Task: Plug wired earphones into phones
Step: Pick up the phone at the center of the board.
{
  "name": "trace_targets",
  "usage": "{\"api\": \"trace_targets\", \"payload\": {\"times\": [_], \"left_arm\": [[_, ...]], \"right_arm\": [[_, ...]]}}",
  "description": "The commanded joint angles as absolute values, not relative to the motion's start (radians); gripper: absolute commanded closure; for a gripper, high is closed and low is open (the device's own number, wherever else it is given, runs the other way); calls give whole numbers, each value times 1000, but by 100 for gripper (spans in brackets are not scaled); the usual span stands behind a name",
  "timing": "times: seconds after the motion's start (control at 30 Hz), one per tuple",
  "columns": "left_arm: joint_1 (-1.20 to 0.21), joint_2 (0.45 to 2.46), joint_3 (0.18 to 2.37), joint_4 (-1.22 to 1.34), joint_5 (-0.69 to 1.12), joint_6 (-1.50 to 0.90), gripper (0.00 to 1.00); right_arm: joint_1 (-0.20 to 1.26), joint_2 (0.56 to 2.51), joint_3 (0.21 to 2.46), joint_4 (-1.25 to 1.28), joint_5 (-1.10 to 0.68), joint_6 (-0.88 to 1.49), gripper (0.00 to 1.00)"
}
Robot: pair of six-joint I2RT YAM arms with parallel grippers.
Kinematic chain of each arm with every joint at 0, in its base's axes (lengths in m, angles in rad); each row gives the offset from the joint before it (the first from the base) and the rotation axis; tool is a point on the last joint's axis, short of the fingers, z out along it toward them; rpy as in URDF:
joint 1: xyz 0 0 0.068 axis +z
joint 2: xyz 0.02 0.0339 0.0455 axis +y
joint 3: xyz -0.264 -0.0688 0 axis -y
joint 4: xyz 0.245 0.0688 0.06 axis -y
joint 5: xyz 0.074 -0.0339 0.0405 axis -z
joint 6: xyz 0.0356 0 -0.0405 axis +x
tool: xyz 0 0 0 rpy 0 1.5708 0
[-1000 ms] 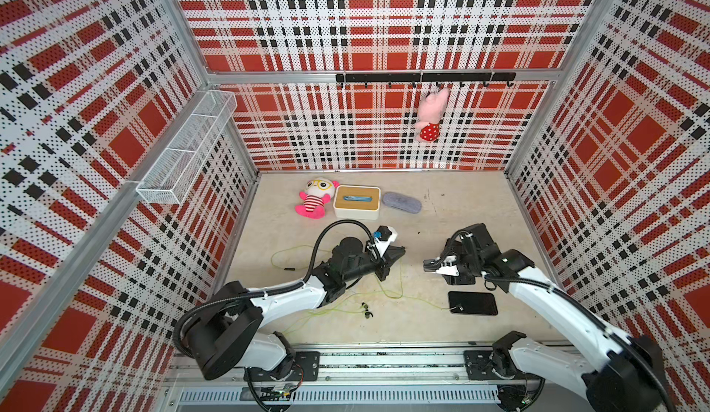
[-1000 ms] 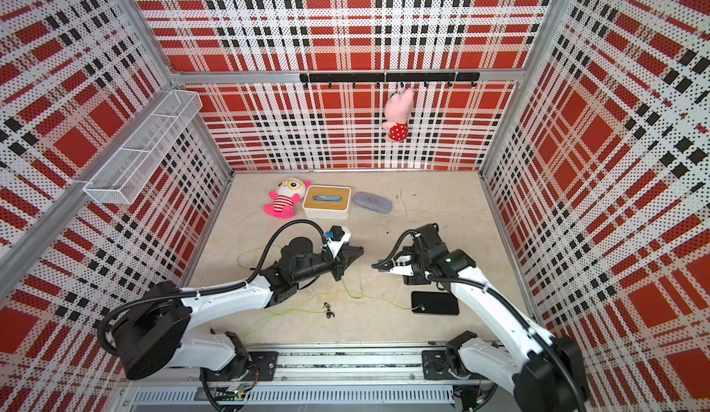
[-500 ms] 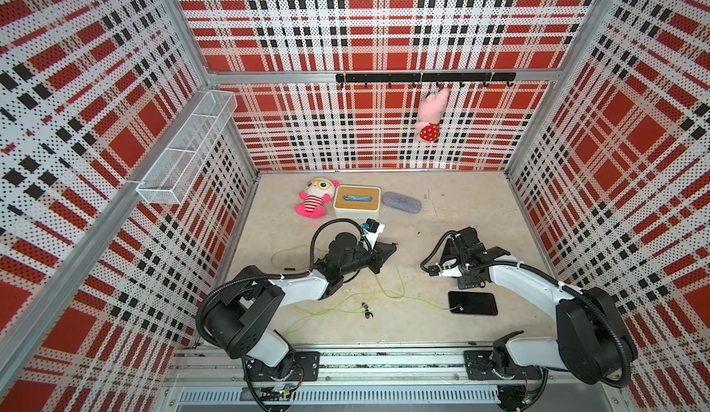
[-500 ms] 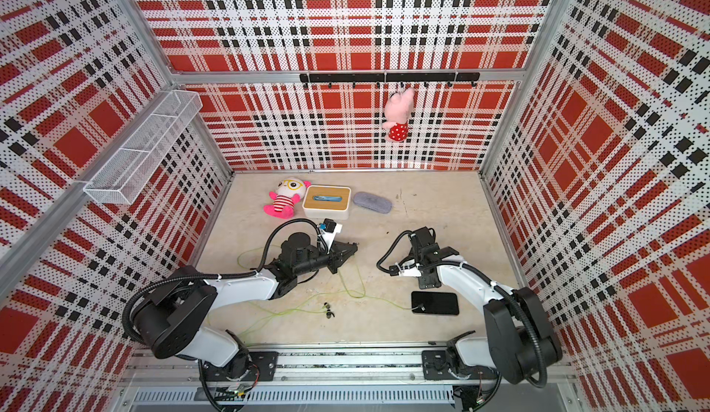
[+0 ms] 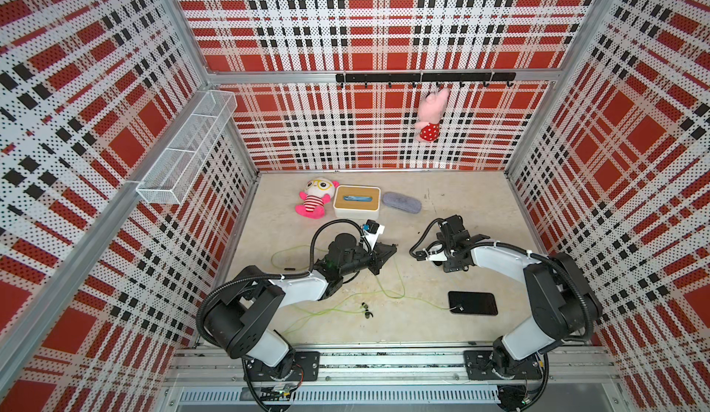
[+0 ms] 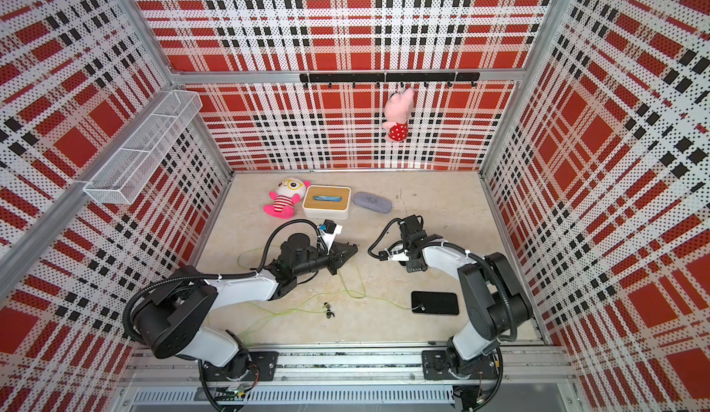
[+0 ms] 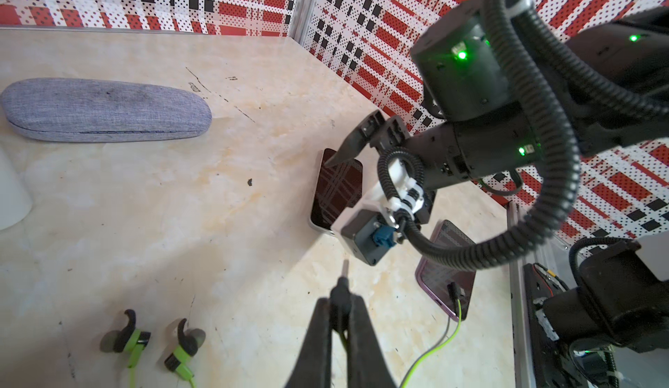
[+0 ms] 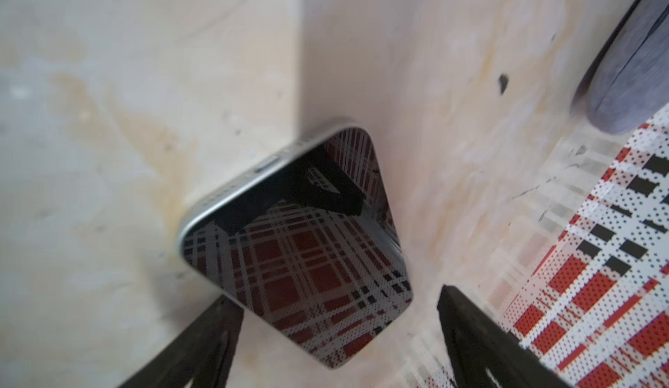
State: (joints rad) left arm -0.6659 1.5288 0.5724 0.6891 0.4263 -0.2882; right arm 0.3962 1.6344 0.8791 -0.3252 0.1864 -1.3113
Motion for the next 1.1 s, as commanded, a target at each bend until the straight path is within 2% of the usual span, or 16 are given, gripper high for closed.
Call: {"api": "trace_targets", "payload": {"times": [0.0,0.37,0.7,0.9,1.07], "left_arm": [[-659,1537,558,717,430,-262,100],[-650,1539,560,686,434,-224,100],[-659,1547,570,670,459,-206,100],[-673,1548,577,655,455,-187,100],[-681,1552,586,631,445,-175,100]], "right_arm": [[403,1736,932,-374,74,-1308,11],[251,1948,1221,-803,-17,-1352,6],[156,2067,1336,-904,-60,-1313,2],[146,2132,1387,-927,-47,-1301,4],[144,2186,1414,-956,-8,-1292,13]]}}
